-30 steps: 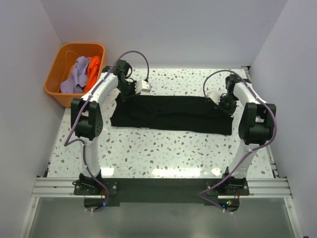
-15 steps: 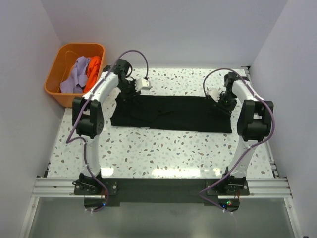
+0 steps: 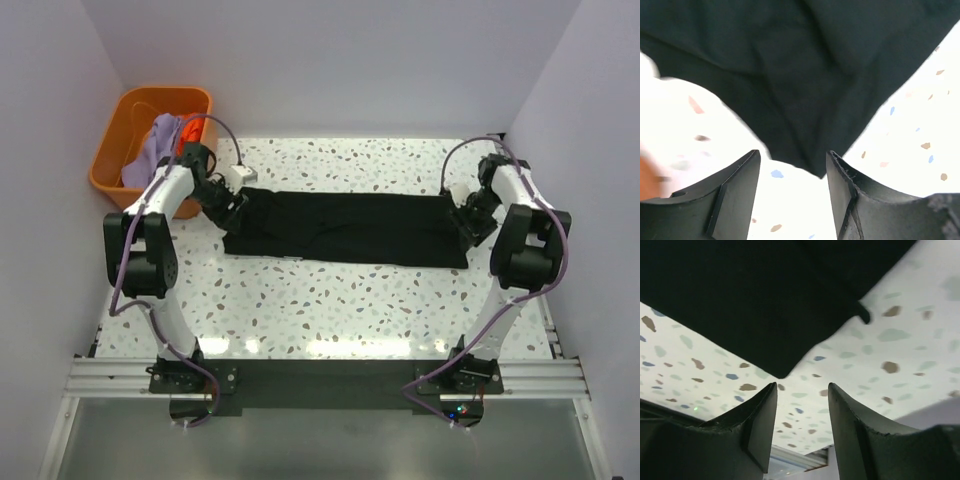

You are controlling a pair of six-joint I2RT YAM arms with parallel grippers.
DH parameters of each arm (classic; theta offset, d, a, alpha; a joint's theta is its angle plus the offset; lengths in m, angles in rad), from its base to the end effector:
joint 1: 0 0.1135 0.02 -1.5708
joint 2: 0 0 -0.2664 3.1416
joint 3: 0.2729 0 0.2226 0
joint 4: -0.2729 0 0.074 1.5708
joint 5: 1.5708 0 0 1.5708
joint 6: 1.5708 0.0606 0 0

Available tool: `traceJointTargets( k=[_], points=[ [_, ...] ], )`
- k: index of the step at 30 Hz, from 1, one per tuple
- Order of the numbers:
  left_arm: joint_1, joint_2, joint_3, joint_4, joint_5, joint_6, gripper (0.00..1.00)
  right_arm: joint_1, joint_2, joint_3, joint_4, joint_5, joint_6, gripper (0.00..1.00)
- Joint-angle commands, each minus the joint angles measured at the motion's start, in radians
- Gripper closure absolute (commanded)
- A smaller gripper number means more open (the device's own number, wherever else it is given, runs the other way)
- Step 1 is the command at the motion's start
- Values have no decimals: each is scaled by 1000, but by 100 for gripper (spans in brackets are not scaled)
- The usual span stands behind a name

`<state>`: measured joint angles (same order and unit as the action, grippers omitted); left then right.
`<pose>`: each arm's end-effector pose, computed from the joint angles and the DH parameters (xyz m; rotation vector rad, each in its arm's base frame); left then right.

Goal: Fold and stack the t-shirts
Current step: Fold the tshirt

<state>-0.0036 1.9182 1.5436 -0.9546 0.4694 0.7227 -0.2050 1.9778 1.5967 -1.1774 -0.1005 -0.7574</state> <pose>0.3627 -0.0287 0.2171 1.0370 2.5073 -0.4912 0.3423 -0.0650 0.1998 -0.8412 2.9645 0.1286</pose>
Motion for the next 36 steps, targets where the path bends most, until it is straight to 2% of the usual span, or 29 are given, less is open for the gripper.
traceJointTargets(
  k=[1,7,10,12,13,14,16,17,19,22,24,25,26,27,28,31,32,34,36],
  points=[
    [-4,-57,-106,89,20,-81,39,13,-17,-70,10,-31,110,52],
    [-6,-62,-234,188,-51,-112,38,15,30,-147,113,31,161,51],
    [-6,-45,-264,243,-90,-141,41,15,61,-173,159,70,176,54],
    [-6,-35,-280,264,-116,-154,48,13,78,-185,179,93,179,62],
    [-6,-25,-283,267,-126,-155,55,15,79,-196,197,97,179,67],
    [-6,-25,-289,266,-139,-155,59,15,87,-201,205,119,179,77],
    [-4,-27,-306,267,-155,-152,68,15,89,-216,223,142,175,92],
    [-6,-31,-310,254,-163,-138,76,13,89,-219,223,146,173,100],
    [-4,-51,-329,249,-176,-138,88,13,75,-233,210,150,165,100],
    [-3,-94,-341,232,-195,-129,96,13,7,-271,185,150,141,100],
    [-3,-108,-332,223,-196,-124,95,16,-22,-277,141,127,127,100],
    [-4,-119,-323,221,-192,-124,89,16,-40,-265,119,111,124,88],
    [-3,-125,-310,220,-186,-134,84,15,-51,-255,102,102,124,62],
    [-4,-130,-278,220,-181,-137,79,16,-62,-239,73,101,127,56],
    [-4,-142,-257,215,-169,-138,67,16,-89,-198,59,75,130,52],
    [-31,-203,-205,235,-130,-154,54,16,-120,-89,25,36,141,49],
    [-57,-223,-208,281,-173,-169,51,18,-126,-66,25,25,147,50],
    [-160,-260,-246,324,-231,-187,49,42,-113,-6,25,-5,155,50],
    [-238,-262,-251,326,-252,-238,49,70,-64,23,33,-4,164,55]
  ],
)
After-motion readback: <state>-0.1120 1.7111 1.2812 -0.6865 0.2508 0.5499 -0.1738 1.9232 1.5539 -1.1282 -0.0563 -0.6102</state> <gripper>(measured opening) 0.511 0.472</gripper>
